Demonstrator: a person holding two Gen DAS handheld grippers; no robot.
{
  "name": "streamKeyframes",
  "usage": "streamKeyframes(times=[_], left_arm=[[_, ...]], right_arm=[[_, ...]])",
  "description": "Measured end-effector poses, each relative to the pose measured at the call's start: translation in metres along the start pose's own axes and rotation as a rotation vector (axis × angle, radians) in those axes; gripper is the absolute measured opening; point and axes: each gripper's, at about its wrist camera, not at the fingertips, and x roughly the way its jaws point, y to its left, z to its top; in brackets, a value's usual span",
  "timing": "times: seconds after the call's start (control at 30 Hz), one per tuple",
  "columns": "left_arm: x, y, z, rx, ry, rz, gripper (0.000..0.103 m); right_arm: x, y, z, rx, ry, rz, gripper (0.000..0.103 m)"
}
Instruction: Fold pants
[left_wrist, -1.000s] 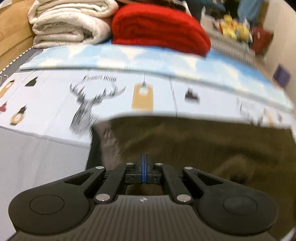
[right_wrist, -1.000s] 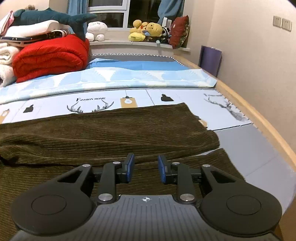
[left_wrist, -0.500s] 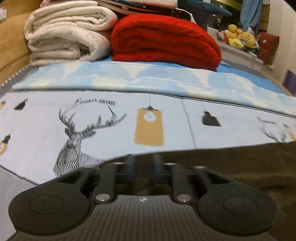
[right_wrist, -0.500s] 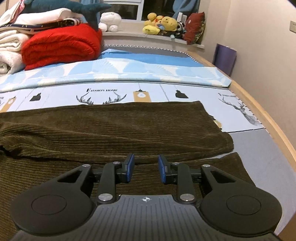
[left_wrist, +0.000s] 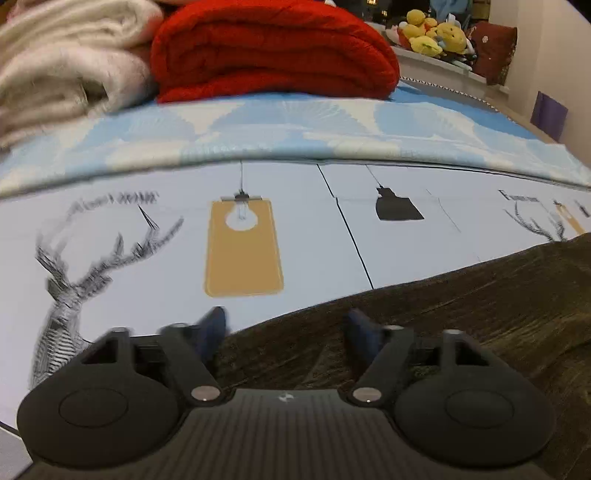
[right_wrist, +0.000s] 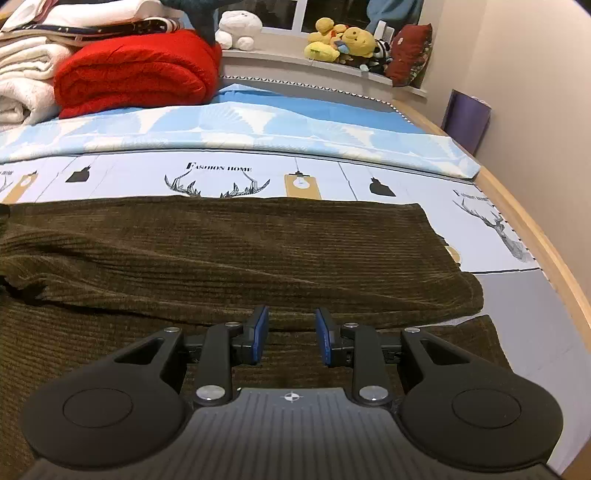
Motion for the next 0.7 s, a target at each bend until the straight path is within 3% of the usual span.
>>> streamKeyframes(times=[0.1, 0.13, 0.33, 0.5, 0.7], left_arm=[[0.001, -0.003, 0.001, 0.037, 0.015, -0.023, 0.015], [0.000, -0.006, 0.002, 0.048, 0.019, -0.026, 0.010], [-0.036, -0.027, 0.002, 0.129, -0.025, 0.034, 0.003], [-0.106, -0.052, 0.000, 0.225, -0.067, 0.056, 0.002], [-0.221, -0.085, -0.044, 0.273, -0.125, -0.042, 0.002]], right_arm=[[-0.001, -0.002, -0.001, 0.007, 0.008, -0.006, 0.029], [-0.001, -0.003, -0.002, 0.008, 0.009, -0.008, 0.029], [-0.008, -0.003, -0.001, 0.007, 0.002, -0.018, 0.029], [-0.016, -0.006, 0.000, 0.041, -0.019, -0.029, 0.029], [-0.022, -0.009, -0.010, 0.061, -0.026, -0.019, 0.029]])
